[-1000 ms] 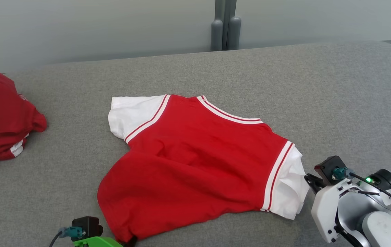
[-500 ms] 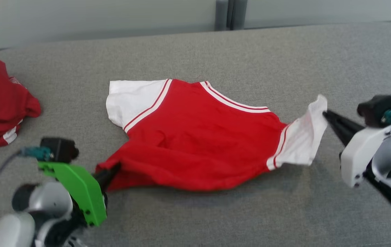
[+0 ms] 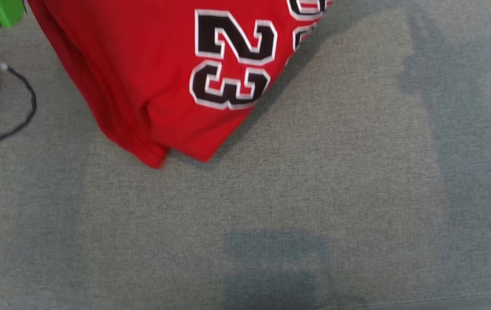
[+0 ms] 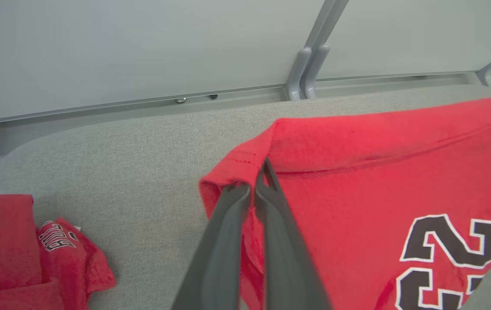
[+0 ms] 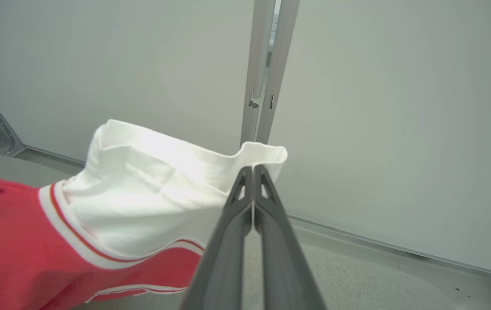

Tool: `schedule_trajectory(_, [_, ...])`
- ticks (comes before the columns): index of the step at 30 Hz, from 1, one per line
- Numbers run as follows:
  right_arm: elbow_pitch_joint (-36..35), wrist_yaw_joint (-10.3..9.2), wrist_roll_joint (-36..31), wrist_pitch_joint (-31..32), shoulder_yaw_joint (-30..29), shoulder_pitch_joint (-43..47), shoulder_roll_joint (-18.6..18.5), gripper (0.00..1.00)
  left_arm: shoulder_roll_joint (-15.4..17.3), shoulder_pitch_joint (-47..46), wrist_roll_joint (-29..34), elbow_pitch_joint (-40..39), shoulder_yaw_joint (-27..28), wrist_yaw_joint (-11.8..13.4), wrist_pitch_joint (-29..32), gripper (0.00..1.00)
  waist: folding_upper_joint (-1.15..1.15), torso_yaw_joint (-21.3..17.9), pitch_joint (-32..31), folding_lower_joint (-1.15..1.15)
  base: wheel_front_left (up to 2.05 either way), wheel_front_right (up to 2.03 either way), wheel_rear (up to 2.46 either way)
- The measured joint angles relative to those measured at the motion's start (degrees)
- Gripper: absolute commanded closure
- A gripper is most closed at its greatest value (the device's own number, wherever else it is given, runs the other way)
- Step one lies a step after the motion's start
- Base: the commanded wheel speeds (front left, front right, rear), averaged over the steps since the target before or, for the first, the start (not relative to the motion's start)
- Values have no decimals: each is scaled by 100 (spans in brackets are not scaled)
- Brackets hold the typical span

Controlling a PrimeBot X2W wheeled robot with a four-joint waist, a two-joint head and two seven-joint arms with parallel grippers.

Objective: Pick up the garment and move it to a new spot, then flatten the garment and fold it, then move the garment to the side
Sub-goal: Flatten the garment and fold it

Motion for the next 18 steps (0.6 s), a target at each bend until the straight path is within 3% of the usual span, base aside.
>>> schedule_trajectory(5, [1258, -3, -813, -577, -339, -1745, 780, 100, -282, -1751, 479, 1077, -115, -18, -750, 100, 0, -11, 596, 1, 0, 0, 0])
schedule_trajectory(12, [2405, 1, -2320, -1811, -1239, -3413, 1710, 100, -633, -3503, 1212, 2549, -321, -255, -2671, 100, 0, -38, 1213, 1, 0, 0, 0])
schedule_trajectory(13, [2517, 1, -2525, -1942, -1311, -3634, 1756, 100, -690, -3723, 1249, 2751, -345, -389, -2911, 100, 0, -37, 1274, 1, 0, 0, 0])
schedule_trajectory(18, [2921, 0, -3054, -2862, -1549, -4489, 1869, 100, -1037, -4400, 1495, 3437, -357, -426, -4552, 100, 0, 12, 1520, 0, 0, 0, 0])
